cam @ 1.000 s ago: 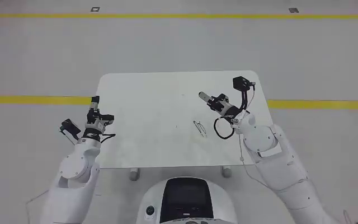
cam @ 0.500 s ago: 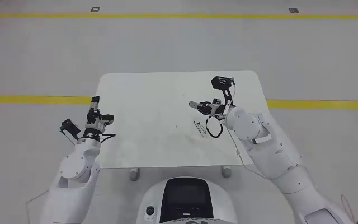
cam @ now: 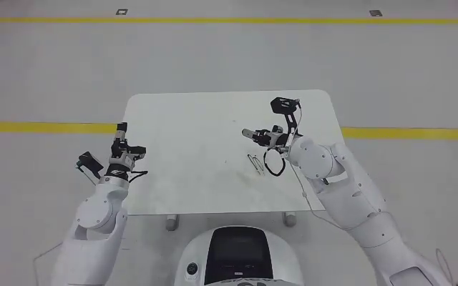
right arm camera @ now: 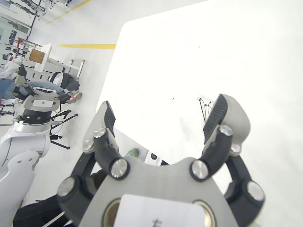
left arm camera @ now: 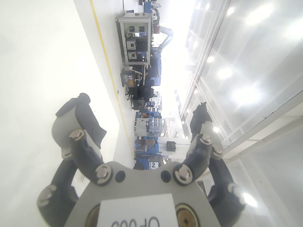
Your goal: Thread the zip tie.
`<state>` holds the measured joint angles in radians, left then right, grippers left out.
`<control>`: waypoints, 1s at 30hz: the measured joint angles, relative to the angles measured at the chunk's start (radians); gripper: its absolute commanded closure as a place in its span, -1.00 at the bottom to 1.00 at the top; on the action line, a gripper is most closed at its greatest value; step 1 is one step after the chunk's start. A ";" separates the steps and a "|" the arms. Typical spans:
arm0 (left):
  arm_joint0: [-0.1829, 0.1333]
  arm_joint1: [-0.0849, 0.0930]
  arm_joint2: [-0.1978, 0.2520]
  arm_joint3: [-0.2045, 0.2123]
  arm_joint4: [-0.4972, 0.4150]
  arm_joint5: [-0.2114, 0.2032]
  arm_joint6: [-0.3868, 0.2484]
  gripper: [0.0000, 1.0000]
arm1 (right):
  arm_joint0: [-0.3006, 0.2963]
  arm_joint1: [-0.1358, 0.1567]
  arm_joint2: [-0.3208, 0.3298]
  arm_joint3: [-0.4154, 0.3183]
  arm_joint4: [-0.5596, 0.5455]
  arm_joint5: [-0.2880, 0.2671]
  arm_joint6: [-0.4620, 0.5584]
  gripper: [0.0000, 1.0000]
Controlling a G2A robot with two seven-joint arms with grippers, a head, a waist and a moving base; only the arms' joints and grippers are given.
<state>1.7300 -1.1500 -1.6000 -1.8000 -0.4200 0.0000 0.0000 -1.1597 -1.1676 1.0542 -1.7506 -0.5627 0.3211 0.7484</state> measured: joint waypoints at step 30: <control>0.000 0.000 0.000 0.000 0.000 0.000 0.000 -1.00 | 0.329 -0.076 -0.284 0.283 -0.171 0.015 0.425 -1.00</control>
<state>1.7300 -1.1500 -1.6000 -1.8000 -0.4200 0.0000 0.0000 -0.8303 -1.2440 0.7698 -1.4680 -0.7333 0.3362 1.1732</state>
